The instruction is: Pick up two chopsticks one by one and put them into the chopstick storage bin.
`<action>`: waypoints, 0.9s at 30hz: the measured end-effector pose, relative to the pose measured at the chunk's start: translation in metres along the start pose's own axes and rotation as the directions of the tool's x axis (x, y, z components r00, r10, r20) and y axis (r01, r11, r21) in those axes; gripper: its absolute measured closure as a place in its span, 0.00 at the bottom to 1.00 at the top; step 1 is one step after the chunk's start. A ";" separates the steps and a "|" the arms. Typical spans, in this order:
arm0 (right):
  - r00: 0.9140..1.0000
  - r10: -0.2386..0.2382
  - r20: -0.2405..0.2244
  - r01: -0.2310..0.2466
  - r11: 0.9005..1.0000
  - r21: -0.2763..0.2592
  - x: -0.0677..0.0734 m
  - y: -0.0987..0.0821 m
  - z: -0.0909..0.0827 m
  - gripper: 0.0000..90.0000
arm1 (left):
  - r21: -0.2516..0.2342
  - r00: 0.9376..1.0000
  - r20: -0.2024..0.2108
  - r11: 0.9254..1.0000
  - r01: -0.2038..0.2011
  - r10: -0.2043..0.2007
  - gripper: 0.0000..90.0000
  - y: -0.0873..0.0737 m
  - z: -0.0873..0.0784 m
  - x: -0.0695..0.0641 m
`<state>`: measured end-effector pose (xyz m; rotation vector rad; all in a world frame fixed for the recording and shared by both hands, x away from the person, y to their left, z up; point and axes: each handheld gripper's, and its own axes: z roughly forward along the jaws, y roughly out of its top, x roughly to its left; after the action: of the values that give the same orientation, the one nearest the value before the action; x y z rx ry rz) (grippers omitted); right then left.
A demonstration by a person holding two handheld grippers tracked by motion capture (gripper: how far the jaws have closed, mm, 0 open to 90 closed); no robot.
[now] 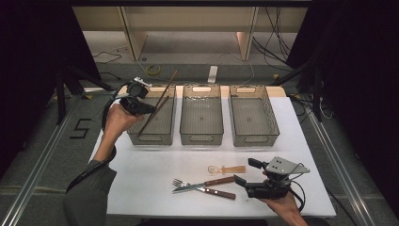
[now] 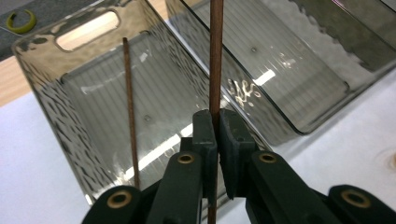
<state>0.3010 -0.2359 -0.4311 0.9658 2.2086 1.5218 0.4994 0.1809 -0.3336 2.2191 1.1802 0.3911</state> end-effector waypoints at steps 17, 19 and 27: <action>1.000 0.003 -0.009 -0.003 1.000 -0.002 0.000 0.000 0.000 0.22 | -0.012 0.996 -0.075 0.999 0.045 -0.045 0.94 0.009 0.021 0.022; 1.000 0.002 -0.009 -0.002 1.000 -0.002 0.000 0.000 0.000 0.22 | -0.019 0.995 -0.079 0.998 0.057 -0.058 0.94 0.007 0.024 0.025; 1.000 0.002 -0.010 -0.002 1.000 -0.003 0.000 0.000 0.000 0.22 | -0.037 0.993 -0.099 0.997 0.065 -0.068 0.94 -0.001 0.030 0.031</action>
<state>0.3008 -0.2360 -0.4312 0.9615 2.2129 1.5335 0.5310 0.1960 -0.3580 2.1467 1.2874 0.4969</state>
